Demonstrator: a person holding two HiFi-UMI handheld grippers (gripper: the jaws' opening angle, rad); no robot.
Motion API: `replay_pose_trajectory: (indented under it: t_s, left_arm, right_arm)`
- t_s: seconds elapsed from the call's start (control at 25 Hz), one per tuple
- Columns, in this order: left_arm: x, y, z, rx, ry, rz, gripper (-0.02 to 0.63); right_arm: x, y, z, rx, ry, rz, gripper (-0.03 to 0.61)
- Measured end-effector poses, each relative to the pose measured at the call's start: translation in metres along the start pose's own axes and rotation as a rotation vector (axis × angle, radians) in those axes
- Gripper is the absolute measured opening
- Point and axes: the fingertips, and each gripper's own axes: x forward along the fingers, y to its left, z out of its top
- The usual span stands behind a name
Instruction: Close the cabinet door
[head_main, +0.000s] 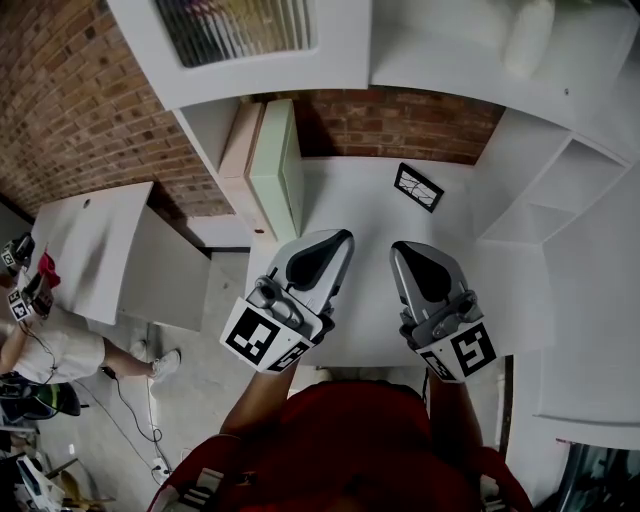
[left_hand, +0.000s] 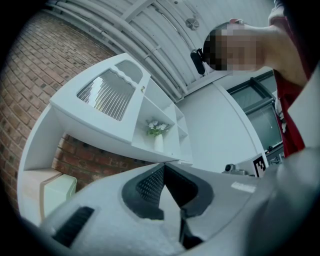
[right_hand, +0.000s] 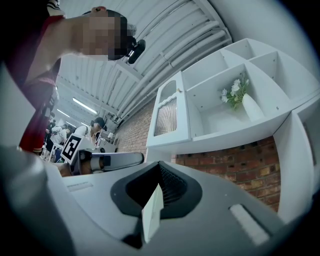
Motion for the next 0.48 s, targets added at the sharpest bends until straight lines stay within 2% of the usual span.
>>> replay_pose_trajectory:
  t_s: [0.48]
  left_arm:
    - [0.0007, -0.003, 0.0001, 0.003, -0.001, 0.0, 0.003]
  right_arm:
    - [-0.0039, -0.0018, -0.0004, 0.001, -0.001, -0.005, 0.012]
